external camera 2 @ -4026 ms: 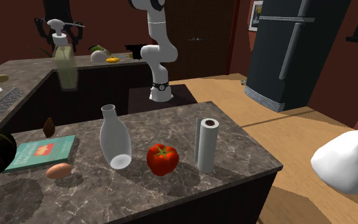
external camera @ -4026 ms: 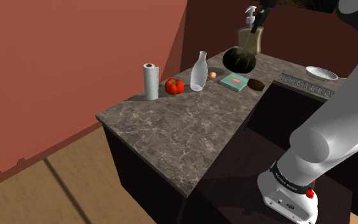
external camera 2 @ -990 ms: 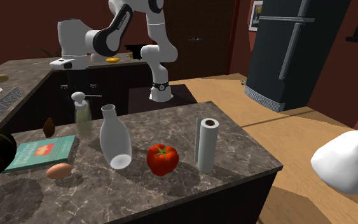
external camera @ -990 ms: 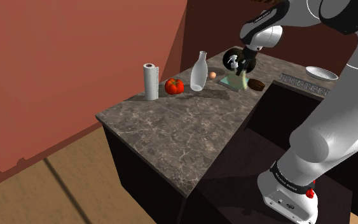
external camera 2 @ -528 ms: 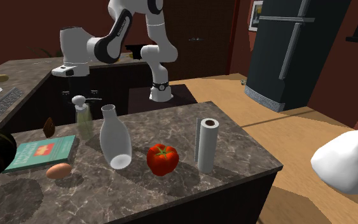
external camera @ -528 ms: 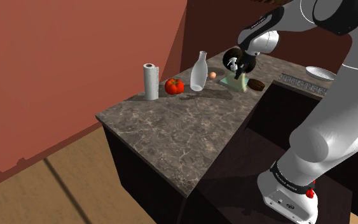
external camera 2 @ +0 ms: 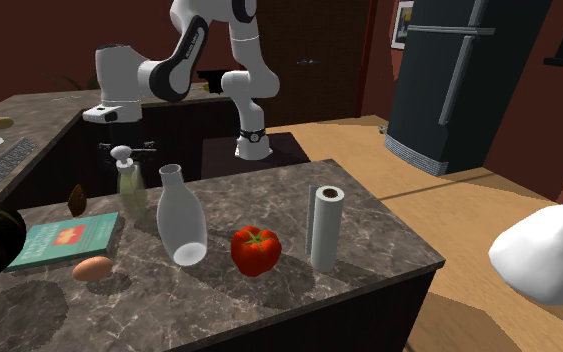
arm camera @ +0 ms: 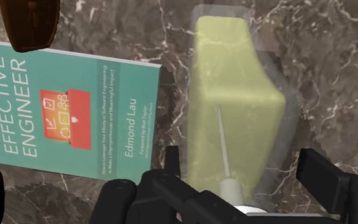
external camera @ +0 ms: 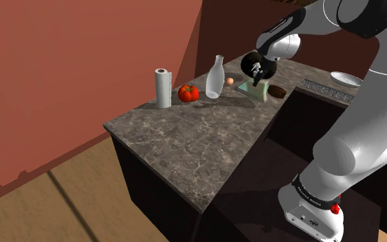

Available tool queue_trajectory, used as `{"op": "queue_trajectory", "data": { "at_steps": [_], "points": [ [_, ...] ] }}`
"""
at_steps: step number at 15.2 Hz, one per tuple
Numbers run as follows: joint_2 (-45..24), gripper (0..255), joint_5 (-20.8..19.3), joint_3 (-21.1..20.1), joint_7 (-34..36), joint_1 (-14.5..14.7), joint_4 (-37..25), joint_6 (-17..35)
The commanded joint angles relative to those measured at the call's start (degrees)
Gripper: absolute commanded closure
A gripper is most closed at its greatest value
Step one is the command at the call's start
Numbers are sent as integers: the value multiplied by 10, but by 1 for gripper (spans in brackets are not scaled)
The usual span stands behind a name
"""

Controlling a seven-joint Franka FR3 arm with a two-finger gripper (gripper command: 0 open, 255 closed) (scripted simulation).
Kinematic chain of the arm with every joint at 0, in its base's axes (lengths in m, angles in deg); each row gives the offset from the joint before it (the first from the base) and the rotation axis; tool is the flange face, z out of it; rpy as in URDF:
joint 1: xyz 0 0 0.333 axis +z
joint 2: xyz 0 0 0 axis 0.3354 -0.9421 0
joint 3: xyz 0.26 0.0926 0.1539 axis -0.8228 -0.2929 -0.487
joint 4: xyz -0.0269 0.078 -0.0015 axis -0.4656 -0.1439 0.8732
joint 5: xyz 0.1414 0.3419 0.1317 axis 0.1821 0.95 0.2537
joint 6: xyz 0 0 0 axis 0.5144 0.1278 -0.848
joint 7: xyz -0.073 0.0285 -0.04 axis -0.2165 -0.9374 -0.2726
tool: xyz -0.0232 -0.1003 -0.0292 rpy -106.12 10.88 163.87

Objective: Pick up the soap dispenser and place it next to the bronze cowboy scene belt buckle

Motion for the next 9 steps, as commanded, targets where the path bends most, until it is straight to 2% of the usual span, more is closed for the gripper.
{"op": "queue_trajectory", "data": {
  "at_steps": [1, 4, 8, 9],
  "points": [
    [-1, 0, 0, 0, 0, 0, 0, -1],
    [0, 0, 0, 0, -1, -1, 2, 0],
    [54, 0, -30, 9, 19, 6, -7, -59],
    [54, 0, -30, 8, 19, 6, -7, -59]
  ]
}}
